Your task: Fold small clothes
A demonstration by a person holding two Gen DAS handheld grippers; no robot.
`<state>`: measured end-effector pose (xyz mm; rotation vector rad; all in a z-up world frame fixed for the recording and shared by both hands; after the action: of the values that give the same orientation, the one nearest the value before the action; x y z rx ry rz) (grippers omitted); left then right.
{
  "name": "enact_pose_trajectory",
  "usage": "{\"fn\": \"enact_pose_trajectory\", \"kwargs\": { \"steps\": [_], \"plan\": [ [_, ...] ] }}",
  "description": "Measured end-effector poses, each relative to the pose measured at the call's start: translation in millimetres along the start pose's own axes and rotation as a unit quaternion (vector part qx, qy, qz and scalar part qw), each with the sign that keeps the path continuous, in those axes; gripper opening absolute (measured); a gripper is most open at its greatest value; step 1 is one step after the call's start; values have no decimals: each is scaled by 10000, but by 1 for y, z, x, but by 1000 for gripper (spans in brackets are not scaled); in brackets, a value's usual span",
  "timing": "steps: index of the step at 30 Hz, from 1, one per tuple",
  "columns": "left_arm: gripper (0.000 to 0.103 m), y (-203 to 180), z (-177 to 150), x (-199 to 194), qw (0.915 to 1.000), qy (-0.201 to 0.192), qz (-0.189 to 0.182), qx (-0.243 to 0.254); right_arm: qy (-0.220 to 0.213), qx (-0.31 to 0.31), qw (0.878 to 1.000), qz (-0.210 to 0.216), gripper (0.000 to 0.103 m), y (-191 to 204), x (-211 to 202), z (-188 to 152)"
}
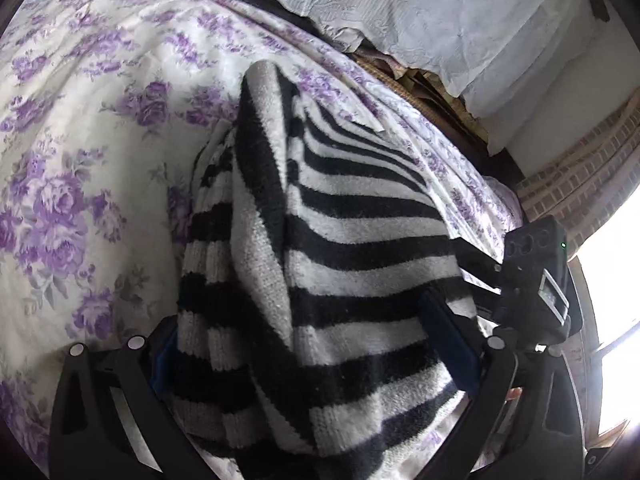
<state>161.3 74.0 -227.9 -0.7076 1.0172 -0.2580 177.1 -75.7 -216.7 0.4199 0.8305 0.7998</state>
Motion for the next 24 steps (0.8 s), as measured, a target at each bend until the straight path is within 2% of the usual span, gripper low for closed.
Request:
{"fn": "enact_pose_trajectory", "kwargs": {
  "steps": [5, 6, 10, 13, 18, 24],
  "plan": [
    [99, 1, 6, 7, 10000, -35, 50, -42, 75, -208, 9997, -138, 72, 3, 8, 1],
    [97, 1, 5, 7, 10000, -55, 59, -24, 88, -266, 9994, -194, 71, 4, 9, 1],
    [62, 1, 5, 2, 9995, -243, 183, 51, 30, -576, 9973, -459, 61, 9, 7, -1],
    [48, -1, 4, -4, 9980, -467, 343, 246, -64, -848, 9945, -612, 57, 16, 4, -2],
    [42, -16, -4, -15, 9898, -914, 683, 848, -253, -1285, 9884, -762, 55, 27, -5, -3],
    [39, -31, -14, -26, 9809, -1240, 803, 1269, -485, -1863, 9758, -1040, 55, 42, -23, -4]
  ]
}}
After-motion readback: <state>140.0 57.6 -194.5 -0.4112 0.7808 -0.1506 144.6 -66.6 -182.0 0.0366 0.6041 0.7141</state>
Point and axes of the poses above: each gripper's, at about its wrist camera, not at the fingertips, and x roughly the way its jaws point, y to its left, z to its top, the point moved 8 cm from there along x, roughly the way its jaws point, and after that the axes turned 13 degrees about -x, right-handed, at the moved point
